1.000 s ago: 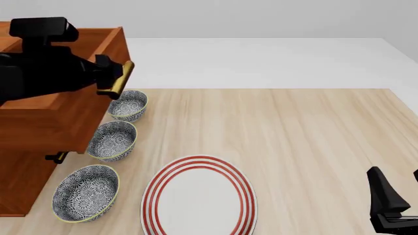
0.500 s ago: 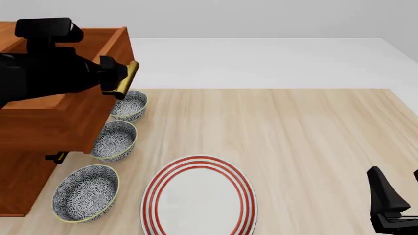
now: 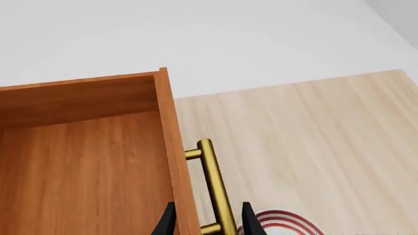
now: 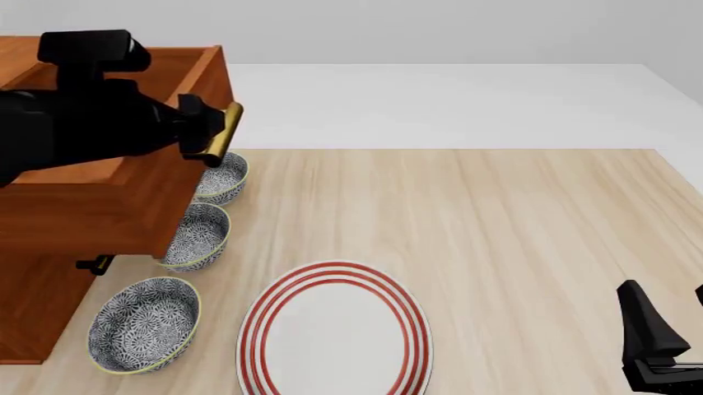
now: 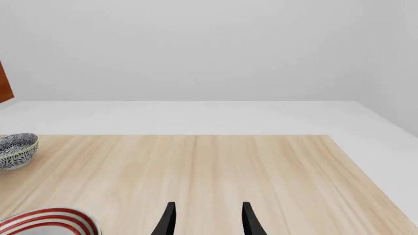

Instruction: Open the top drawer of the cabinet.

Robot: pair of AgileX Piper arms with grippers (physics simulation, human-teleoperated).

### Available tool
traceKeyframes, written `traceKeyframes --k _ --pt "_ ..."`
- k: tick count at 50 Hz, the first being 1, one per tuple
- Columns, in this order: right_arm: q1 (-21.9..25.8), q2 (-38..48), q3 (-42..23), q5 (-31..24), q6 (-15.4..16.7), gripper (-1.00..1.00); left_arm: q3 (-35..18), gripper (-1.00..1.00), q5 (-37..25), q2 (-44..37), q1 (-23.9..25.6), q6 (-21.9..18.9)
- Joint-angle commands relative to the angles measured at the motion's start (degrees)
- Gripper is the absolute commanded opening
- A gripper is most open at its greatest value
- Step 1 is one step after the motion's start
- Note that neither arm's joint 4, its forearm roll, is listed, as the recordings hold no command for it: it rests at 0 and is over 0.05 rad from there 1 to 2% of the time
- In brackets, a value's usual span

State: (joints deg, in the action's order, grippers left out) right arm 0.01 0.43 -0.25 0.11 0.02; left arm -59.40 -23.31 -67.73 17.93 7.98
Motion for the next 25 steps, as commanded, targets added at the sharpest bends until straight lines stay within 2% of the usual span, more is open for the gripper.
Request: traceKeyframes --k 1,25 --pt "0.00 0.00 0.00 0.00 0.00 1.00 1.45 1.00 -0.39 -1.25 1.14 -0.54" --pt "0.00 0.00 0.00 0.00 -0.01 1.00 1.35 1.00 -0.63 -0.76 2.69 -0.44"
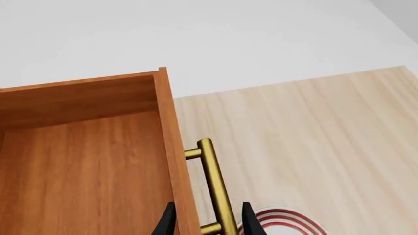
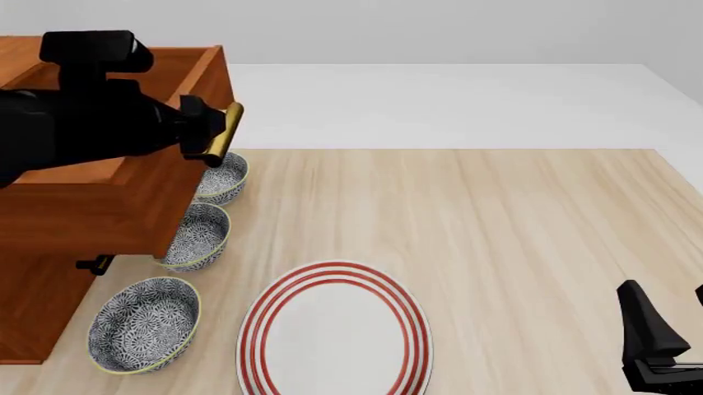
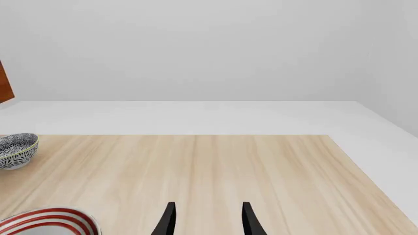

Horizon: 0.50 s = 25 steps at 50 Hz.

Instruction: Open the top drawer of the cabinet.

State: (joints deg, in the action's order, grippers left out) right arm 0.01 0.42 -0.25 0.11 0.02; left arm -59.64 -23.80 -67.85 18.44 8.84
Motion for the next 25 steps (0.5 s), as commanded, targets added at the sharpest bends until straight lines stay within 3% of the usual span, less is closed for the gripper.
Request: traceKeyframes --k 1,25 --pt "-0.01 0.00 0.00 0.00 0.01 1.00 1.64 1.00 -0.07 -0.64 2.13 -1.64" --pt "-0.01 0.00 0.00 0.00 0.01 1.00 1.86 1.00 -0.04 -0.01 3.64 -0.60"
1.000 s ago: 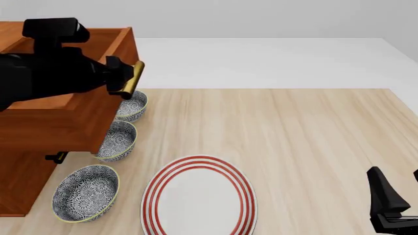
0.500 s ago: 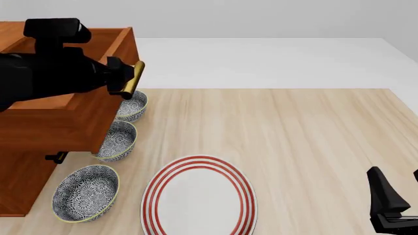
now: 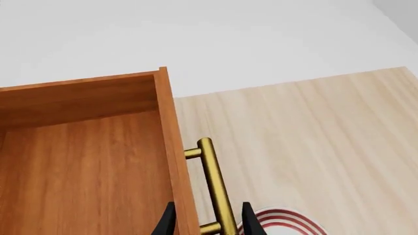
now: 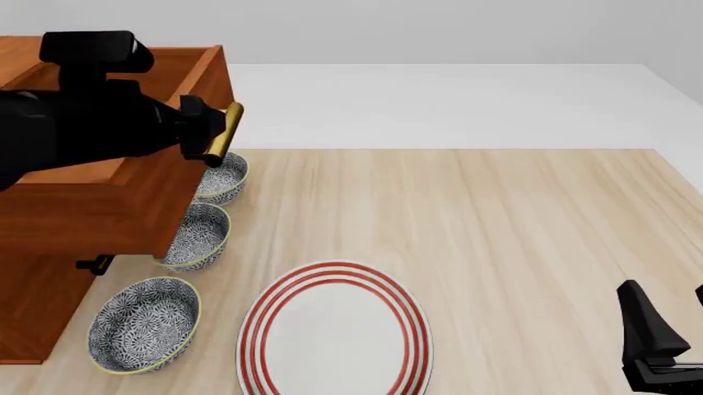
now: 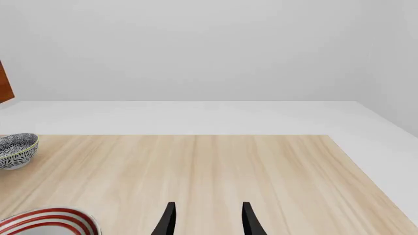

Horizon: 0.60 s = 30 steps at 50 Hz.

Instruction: Open the top drawer of the cabinet.

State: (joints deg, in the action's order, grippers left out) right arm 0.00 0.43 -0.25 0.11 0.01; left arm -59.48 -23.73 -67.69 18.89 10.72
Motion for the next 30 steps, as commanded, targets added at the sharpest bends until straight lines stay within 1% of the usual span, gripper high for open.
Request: traceKeyframes --k 1,4,8,30 --pt "0.00 0.00 0.00 0.00 0.01 1.00 1.83 1.00 -0.14 0.01 3.39 -2.27" --pt "0.00 0.01 0.00 0.00 0.01 1.00 1.70 1.00 -0.25 0.28 3.42 -2.32" --pt "0.00 0.00 0.00 0.00 0.00 1.00 0.71 1.00 -0.76 0.64 2.99 -3.49" --pt "0.01 0.00 0.00 0.00 0.00 1.00 0.62 1.00 -1.46 2.90 3.99 -3.12"
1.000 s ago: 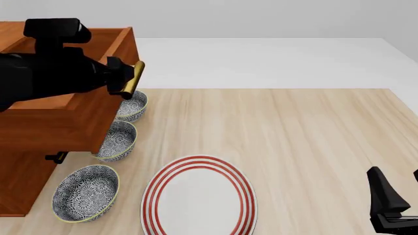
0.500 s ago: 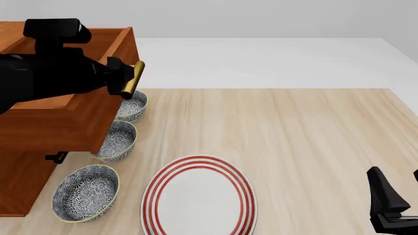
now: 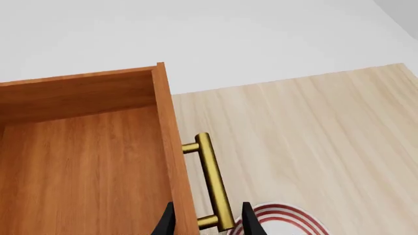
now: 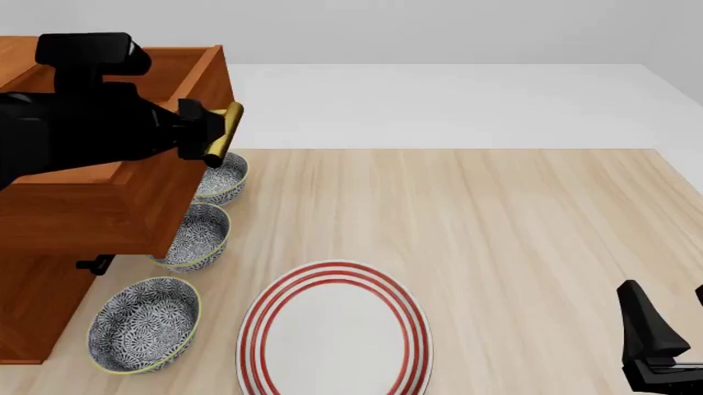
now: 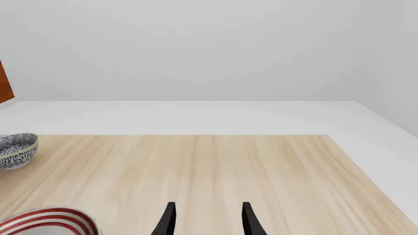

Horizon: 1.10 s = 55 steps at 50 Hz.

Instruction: Open the top drawer of the cabinet.

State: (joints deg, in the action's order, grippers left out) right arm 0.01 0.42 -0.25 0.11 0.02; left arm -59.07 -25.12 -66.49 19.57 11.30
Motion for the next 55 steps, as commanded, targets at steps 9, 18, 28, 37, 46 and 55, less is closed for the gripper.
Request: traceKeyframes --k 9,18,28,37,46,55 --pt "0.00 0.01 0.00 0.00 -0.01 1.00 -0.27 1.00 -0.02 1.95 3.05 -4.09" --pt "0.00 0.00 0.00 0.00 -0.01 1.00 -1.20 1.00 -0.60 2.75 3.03 -4.31" --pt "0.00 0.01 0.00 0.00 -0.01 1.00 -2.06 1.00 -1.12 3.72 3.15 -5.19" --pt "0.01 0.00 0.00 0.00 -0.01 1.00 -2.89 1.00 -1.64 4.07 3.14 -5.51" --pt "-0.01 0.01 0.00 0.00 -0.01 1.00 -3.72 1.00 -2.29 4.84 3.13 -5.85" --pt "0.01 0.01 0.00 0.00 0.01 1.00 -5.83 1.00 -3.73 5.99 3.07 -6.83"
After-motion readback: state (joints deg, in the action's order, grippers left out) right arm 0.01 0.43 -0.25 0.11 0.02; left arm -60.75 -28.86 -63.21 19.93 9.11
